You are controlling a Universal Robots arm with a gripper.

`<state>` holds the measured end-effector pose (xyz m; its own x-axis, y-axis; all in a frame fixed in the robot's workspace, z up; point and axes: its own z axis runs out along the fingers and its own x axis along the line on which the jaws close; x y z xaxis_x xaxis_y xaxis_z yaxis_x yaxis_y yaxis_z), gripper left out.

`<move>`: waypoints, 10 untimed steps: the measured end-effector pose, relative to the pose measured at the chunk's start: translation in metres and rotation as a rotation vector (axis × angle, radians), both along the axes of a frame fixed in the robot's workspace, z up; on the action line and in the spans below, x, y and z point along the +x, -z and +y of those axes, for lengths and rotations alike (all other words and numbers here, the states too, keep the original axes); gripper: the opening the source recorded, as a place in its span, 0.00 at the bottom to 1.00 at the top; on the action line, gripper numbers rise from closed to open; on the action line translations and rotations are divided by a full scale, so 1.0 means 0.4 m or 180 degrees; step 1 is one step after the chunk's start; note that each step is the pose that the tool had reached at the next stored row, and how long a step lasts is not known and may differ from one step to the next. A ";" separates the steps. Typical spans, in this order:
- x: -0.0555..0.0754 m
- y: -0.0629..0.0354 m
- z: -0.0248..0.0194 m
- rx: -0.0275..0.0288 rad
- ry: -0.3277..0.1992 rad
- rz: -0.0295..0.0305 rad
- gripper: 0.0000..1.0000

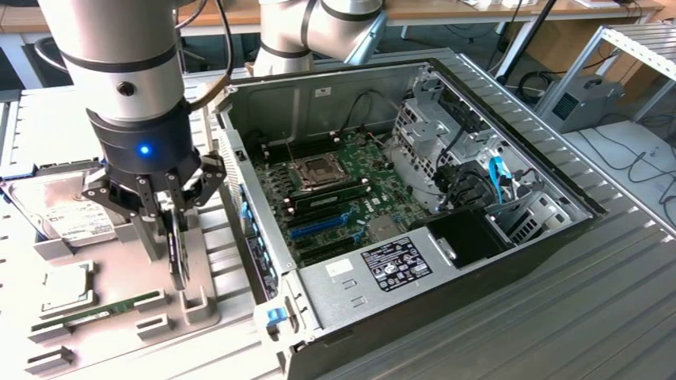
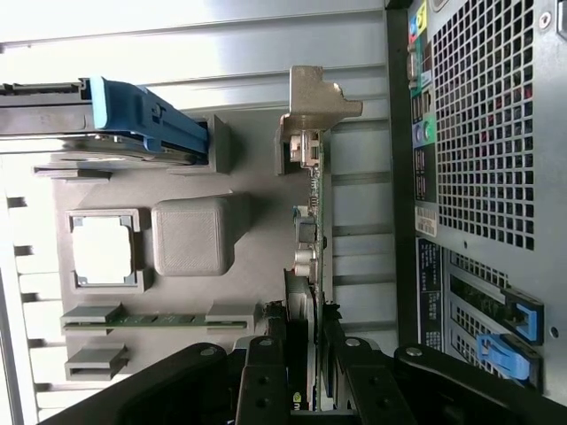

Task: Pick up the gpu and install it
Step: 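Pick up the gpu and move the gpu toward the slot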

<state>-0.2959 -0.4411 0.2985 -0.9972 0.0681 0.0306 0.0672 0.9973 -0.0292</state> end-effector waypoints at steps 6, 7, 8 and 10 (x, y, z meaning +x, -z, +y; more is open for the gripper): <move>0.000 -0.004 0.000 0.0000 0.0000 0.0000 0.26; 0.000 -0.005 0.000 0.0000 0.0000 0.0000 0.26; 0.000 -0.007 0.000 0.0000 0.0000 0.0000 0.26; 0.000 -0.009 0.000 0.0000 0.0000 0.0000 0.26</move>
